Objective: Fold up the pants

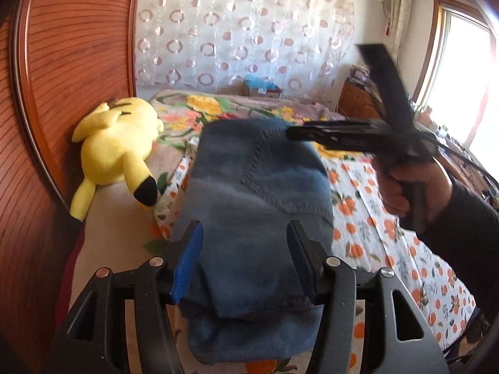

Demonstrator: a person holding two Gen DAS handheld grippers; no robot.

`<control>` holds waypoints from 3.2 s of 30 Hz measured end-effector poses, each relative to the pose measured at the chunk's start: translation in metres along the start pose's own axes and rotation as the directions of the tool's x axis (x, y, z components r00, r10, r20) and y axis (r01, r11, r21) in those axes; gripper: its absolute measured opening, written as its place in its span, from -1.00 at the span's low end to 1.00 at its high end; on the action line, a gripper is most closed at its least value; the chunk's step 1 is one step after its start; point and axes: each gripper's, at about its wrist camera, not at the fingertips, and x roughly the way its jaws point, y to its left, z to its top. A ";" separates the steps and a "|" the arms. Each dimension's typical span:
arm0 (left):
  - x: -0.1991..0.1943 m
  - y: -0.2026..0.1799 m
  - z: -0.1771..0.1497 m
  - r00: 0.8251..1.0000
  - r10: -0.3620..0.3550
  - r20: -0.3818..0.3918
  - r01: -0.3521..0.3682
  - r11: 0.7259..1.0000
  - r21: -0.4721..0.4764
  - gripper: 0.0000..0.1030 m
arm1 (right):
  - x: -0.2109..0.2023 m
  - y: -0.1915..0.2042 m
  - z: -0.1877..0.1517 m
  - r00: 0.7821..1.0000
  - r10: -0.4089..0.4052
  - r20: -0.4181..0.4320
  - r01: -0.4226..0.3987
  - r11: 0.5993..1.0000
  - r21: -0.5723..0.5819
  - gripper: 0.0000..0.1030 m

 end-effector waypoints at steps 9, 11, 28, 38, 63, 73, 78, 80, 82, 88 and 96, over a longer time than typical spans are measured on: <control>0.027 0.009 -0.038 0.996 0.021 -0.086 -0.022 1.000 -0.018 0.10 | 0.053 -0.024 0.010 0.997 -0.014 -0.080 0.019 0.998 0.065 -0.07; 0.027 0.009 -0.041 0.997 0.018 -0.073 -0.020 1.000 -0.023 0.10 | 0.054 -0.022 0.013 0.997 -0.027 -0.077 0.032 0.998 0.061 -0.07; 0.025 0.004 -0.044 0.997 0.054 -0.048 -0.055 0.998 -0.028 0.24 | -0.042 0.050 -0.048 1.000 0.024 -0.014 -0.023 1.000 0.013 -0.07; 0.019 0.004 -0.045 0.998 0.051 -0.029 -0.053 0.996 -0.078 0.50 | -0.080 0.061 -0.089 1.000 -0.006 -0.026 0.006 1.000 0.028 -0.07; -0.036 -0.122 -0.026 0.995 -0.016 0.095 0.010 0.998 0.063 0.67 | -0.254 0.039 -0.188 0.971 -0.230 0.062 0.216 0.959 0.186 0.26; -0.057 -0.193 -0.028 0.990 0.009 0.140 -0.031 0.988 0.152 0.67 | -0.350 0.052 -0.225 0.920 -0.374 0.120 0.330 0.902 0.279 0.37; -0.072 -0.216 -0.033 0.986 0.033 0.162 -0.061 0.984 0.169 0.67 | -0.391 0.067 -0.238 0.897 -0.415 0.150 0.357 0.883 0.305 0.37; -0.079 -0.222 -0.036 0.985 0.030 0.170 -0.060 0.982 0.177 0.67 | -0.406 0.073 -0.244 0.892 -0.420 0.165 0.357 0.881 0.312 0.37; -0.088 -0.230 -0.039 0.981 0.030 0.192 -0.066 0.981 0.185 0.67 | -0.418 0.083 -0.249 0.885 -0.430 0.177 0.363 0.877 0.315 0.38; -0.107 -0.245 -0.046 0.980 0.017 0.198 -0.056 0.980 0.193 0.67 | -0.441 0.108 -0.256 0.874 -0.443 0.201 0.370 0.874 0.315 0.38; -0.127 -0.251 -0.056 0.976 0.027 0.218 -0.067 0.981 0.182 0.67 | -0.458 0.124 -0.264 0.850 -0.473 0.230 0.391 0.861 0.325 0.38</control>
